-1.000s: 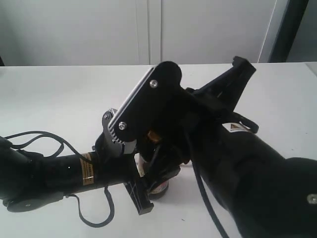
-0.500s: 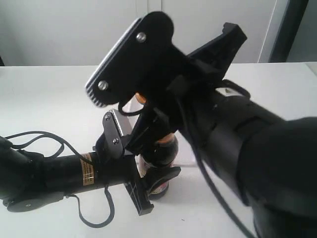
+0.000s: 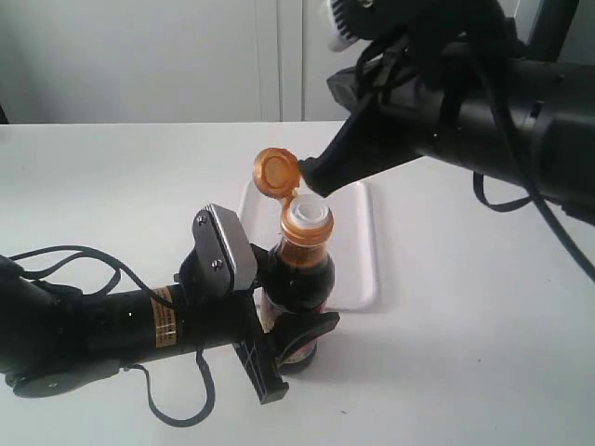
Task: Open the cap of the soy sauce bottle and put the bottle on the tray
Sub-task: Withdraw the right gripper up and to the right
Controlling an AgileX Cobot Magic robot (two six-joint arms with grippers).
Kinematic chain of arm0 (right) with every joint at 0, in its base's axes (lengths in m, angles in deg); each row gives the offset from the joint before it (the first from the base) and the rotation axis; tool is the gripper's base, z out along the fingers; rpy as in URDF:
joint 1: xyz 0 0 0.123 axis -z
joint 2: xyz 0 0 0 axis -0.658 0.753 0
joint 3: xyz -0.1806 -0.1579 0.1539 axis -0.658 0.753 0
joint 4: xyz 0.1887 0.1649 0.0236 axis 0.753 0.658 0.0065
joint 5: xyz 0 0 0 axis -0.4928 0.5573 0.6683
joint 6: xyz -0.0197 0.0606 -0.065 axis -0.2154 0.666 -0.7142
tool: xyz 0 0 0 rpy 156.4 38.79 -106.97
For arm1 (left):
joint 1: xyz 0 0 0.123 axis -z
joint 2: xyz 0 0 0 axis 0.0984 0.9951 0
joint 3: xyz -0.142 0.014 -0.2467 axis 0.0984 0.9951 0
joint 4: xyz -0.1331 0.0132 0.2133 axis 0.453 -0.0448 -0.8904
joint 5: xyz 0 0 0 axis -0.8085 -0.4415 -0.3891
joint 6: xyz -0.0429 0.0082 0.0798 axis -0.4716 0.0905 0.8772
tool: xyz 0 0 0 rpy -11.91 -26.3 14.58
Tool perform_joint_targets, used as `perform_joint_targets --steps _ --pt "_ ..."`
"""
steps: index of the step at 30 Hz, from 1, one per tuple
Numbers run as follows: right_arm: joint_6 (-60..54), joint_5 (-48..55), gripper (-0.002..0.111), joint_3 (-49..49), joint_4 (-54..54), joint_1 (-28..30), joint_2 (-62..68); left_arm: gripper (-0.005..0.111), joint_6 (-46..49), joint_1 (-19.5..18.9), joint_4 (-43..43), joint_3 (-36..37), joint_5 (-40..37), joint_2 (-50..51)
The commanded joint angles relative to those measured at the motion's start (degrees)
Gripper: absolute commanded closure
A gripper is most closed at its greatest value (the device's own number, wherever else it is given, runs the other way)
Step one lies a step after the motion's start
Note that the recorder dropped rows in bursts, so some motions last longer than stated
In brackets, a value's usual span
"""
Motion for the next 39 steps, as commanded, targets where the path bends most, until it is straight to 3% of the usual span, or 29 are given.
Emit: perform_joint_targets --steps 1,10,18,22,28,35,39 --pt "-7.47 1.23 0.108 -0.02 -0.05 3.63 -0.37 0.107 0.06 0.37 -0.59 -0.16 0.42 -0.42" --pt "-7.45 9.80 0.108 -0.02 -0.05 14.79 -0.37 0.107 0.06 0.37 -0.59 -0.16 0.42 -0.42" --pt "-5.54 37.01 0.108 0.08 -4.31 27.02 -0.37 0.107 -0.17 0.37 -0.73 -0.16 0.42 -0.42" --pt "2.55 48.48 0.108 -0.03 -16.16 32.07 0.15 0.107 -0.17 0.37 -0.79 -0.16 0.31 -0.42" --pt "27.32 65.14 0.108 -4.05 -46.26 35.42 6.22 0.107 -0.17 0.37 -0.79 -0.16 0.10 -0.42" --pt "67.13 57.25 0.108 -7.40 -79.83 35.42 11.43 0.107 -0.17 0.37 -0.79 -0.16 -0.11 -0.42" --pt "86.47 55.41 0.108 -8.88 -93.75 35.42 11.55 0.107 -0.01 0.37 -0.79 -0.16 -0.24 -0.42"
